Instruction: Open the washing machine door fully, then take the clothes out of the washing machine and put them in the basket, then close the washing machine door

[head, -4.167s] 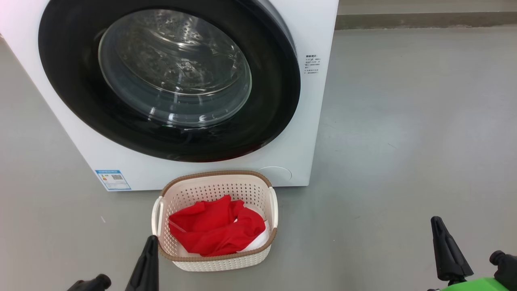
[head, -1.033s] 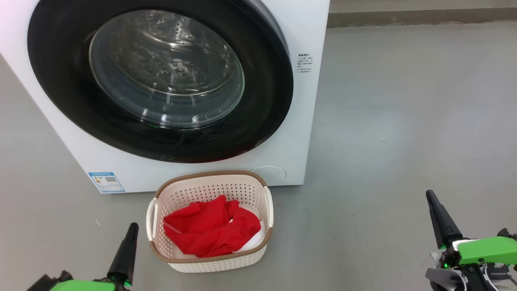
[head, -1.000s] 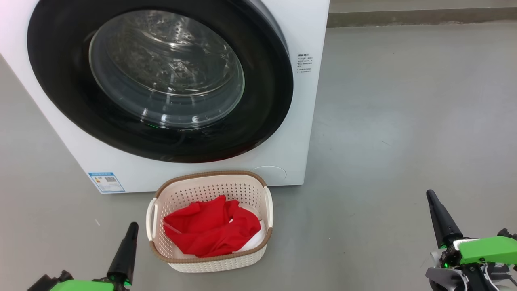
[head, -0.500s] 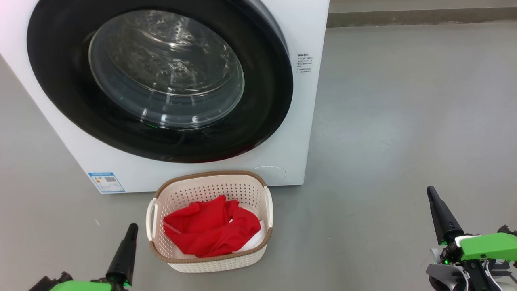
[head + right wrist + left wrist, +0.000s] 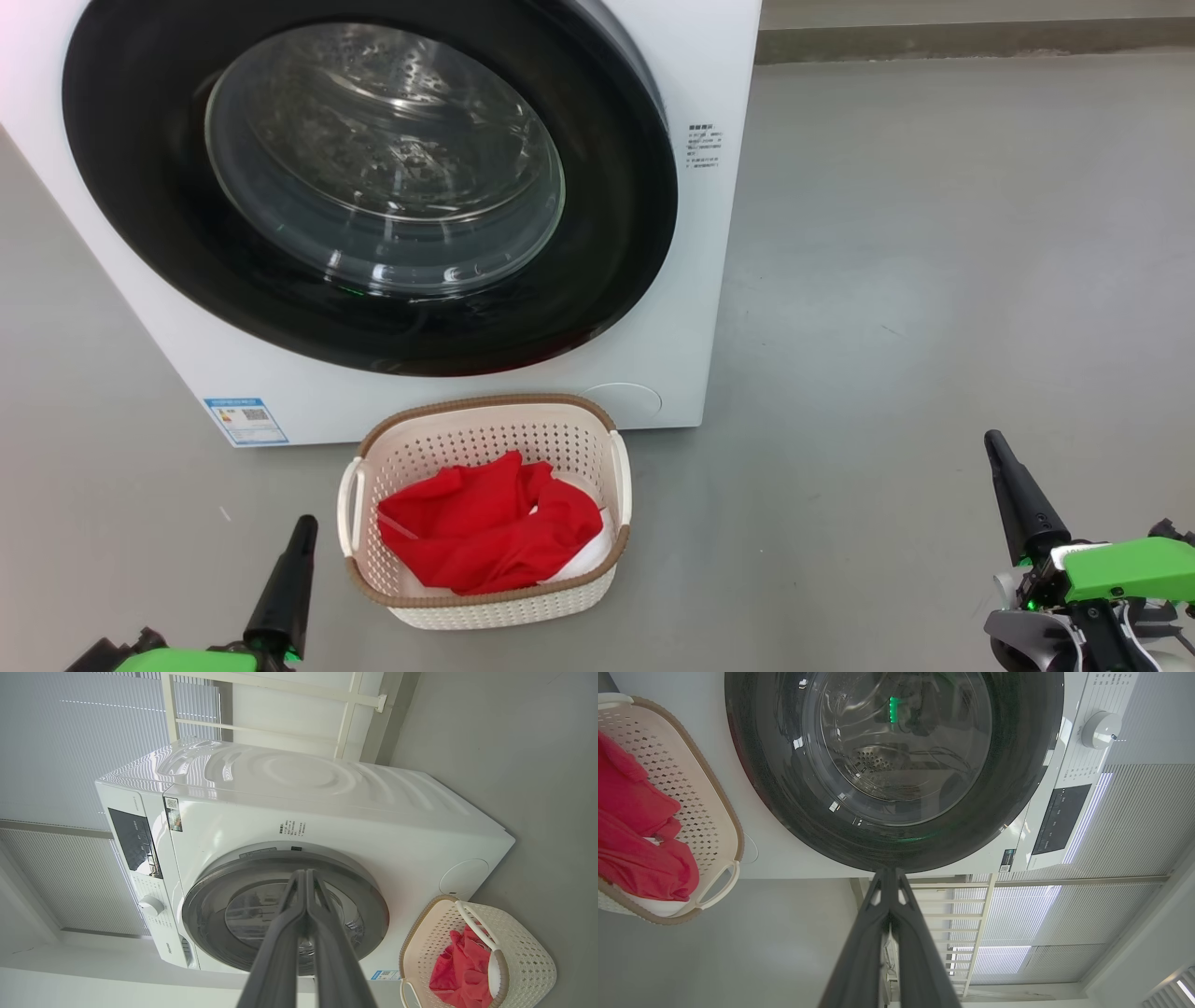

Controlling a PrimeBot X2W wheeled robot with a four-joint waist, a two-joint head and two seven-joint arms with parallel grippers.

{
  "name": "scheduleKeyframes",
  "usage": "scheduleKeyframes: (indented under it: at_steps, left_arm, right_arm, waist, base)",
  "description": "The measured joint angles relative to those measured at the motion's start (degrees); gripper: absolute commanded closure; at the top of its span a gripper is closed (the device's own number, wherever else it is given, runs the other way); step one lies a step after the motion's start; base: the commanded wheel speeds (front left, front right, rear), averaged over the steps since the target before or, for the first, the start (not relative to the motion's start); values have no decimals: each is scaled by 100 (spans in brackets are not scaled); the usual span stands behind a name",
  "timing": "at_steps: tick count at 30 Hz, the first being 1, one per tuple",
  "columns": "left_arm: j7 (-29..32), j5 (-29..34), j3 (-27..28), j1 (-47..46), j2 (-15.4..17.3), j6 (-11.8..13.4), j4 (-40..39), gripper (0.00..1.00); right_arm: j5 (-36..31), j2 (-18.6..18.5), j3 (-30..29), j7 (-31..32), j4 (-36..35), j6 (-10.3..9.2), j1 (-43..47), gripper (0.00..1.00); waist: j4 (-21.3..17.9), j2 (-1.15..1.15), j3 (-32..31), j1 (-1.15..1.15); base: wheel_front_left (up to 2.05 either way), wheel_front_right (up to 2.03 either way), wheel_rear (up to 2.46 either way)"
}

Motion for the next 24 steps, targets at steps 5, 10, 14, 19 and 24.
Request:
scheduleKeyframes:
  at_steps: [5,10,14,19,24]
  left_arm:
    - [1,0,8,0,0,0,0,100]
    - [16,0,13,0,-1,0,0,100]
    - [16,0,18,0,-1,0,0,100]
    - [16,0,23,0,-2,0,0,100]
    - [18,1,29,0,-4,0,0,100]
  right_arm:
    - [0,0,-1,0,1,0,0,100]
    - [0,1,-1,0,1,0,0,100]
    - [0,1,-2,0,1,0,0,100]
    - [0,1,-3,0,1,0,0,100]
    - [0,2,-5,1,1,0,0,100]
  waist:
    - [0,0,0,0]
    - [0,0,0,0]
    - [0,0,0,0]
    - [0,0,0,0]
    - [0,0,0,0]
  base:
    - [0,0,0]
    - [0,0,0]
    - [0,0,0]
    - [0,0,0]
    - [0,0,0]
